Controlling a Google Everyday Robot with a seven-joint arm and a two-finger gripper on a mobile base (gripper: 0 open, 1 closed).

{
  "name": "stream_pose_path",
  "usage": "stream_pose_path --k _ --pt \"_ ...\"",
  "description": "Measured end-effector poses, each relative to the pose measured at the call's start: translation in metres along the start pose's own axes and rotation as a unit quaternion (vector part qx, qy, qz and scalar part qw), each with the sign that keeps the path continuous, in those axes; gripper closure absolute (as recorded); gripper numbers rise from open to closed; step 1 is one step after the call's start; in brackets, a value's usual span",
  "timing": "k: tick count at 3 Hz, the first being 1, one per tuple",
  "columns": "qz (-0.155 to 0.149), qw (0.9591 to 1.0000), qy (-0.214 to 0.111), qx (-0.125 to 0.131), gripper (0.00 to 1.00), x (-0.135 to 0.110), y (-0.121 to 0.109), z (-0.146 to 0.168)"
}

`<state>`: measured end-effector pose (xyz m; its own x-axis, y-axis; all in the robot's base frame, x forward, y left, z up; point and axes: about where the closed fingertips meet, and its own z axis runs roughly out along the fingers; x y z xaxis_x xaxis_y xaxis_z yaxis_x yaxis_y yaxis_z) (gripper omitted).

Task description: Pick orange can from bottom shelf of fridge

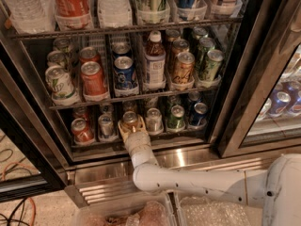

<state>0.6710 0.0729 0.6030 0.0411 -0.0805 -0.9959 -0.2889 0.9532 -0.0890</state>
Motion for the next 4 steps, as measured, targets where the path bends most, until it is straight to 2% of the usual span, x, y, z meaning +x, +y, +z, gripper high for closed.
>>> stream_pose_path --k 1,4 --pt "0.003 1.0 0.006 -0.006 0.97 -0.002 0.001 -0.006" --pt "-0.002 0.9999 -0.004 -0.009 1.0 -0.014 -0.002 -0.01"
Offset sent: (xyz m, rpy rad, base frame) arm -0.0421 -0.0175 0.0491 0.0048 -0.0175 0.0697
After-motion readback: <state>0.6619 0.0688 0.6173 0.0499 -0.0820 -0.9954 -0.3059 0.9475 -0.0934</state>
